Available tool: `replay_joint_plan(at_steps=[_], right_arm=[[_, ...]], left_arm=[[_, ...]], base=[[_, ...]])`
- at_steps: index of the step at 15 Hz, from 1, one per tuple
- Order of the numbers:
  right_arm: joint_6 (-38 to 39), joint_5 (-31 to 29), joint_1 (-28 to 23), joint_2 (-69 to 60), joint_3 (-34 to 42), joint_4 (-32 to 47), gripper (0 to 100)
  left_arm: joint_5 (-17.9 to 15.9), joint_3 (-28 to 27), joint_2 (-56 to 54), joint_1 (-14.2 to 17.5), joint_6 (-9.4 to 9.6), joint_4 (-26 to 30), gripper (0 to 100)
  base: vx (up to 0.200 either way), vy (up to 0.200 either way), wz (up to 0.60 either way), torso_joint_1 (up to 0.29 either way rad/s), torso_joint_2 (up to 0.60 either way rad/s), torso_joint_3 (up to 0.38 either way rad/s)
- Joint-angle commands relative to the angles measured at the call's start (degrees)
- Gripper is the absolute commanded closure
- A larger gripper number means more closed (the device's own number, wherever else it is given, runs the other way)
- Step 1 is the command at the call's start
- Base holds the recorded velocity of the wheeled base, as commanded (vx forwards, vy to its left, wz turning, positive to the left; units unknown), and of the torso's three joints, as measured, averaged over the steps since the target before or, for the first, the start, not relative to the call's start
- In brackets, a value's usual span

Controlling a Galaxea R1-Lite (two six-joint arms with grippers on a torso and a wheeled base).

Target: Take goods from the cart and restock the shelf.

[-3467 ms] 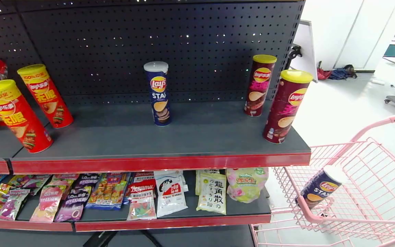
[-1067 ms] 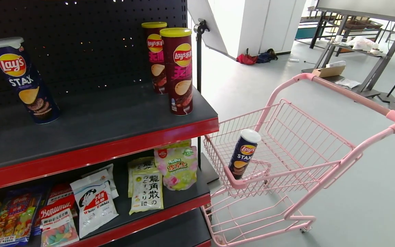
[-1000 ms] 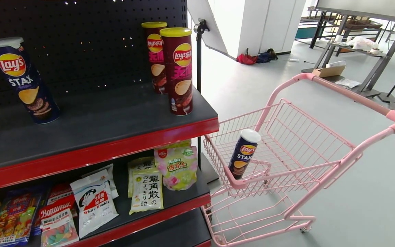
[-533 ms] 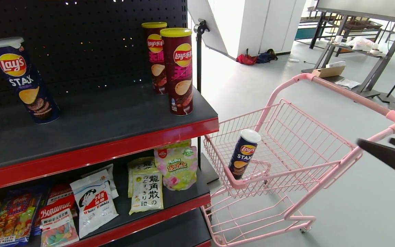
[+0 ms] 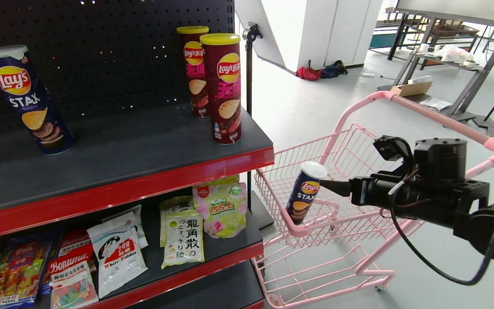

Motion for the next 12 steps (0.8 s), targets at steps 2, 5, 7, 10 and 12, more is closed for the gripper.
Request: replay_joint_plan(at_steps=[2, 5, 7, 10, 12], right_arm=[[-0.12, -0.35, 0.28, 9.67, 0.31, -4.11, 0], [-0.21, -1.85, 0.19, 14.95, -2.24, -6.31, 0], [-0.03, -2.55, 0.19, 18.73, -4.44, -10.00, 0], [-0.21, -3.34, 0.28, 22.68, -8.66, -10.70, 0], [-0.12, -5.36, 0.28, 25.23, -12.18, -10.70, 0]], left_arm=[[0.02, 0.00, 0.05, 0.08, 0.04, 0.00, 0], [0.02, 0.00, 0.05, 0.08, -0.04, 0.00, 0], [0.02, 0.00, 0.05, 0.08, -0.04, 0.00, 0], [0.02, 0.00, 0.05, -0.01, -0.04, 0.00, 0], [0.02, 0.00, 0.05, 0.08, -0.04, 0.00, 0]], base=[[0.000, 0.000, 0.00, 0.000, 0.00, 0.000], [0.000, 0.000, 0.00, 0.000, 0.00, 0.000], [0.000, 0.000, 0.00, 0.000, 0.00, 0.000], [0.000, 0.000, 0.00, 0.000, 0.00, 0.000], [0.000, 0.000, 0.00, 0.000, 0.00, 0.000]])
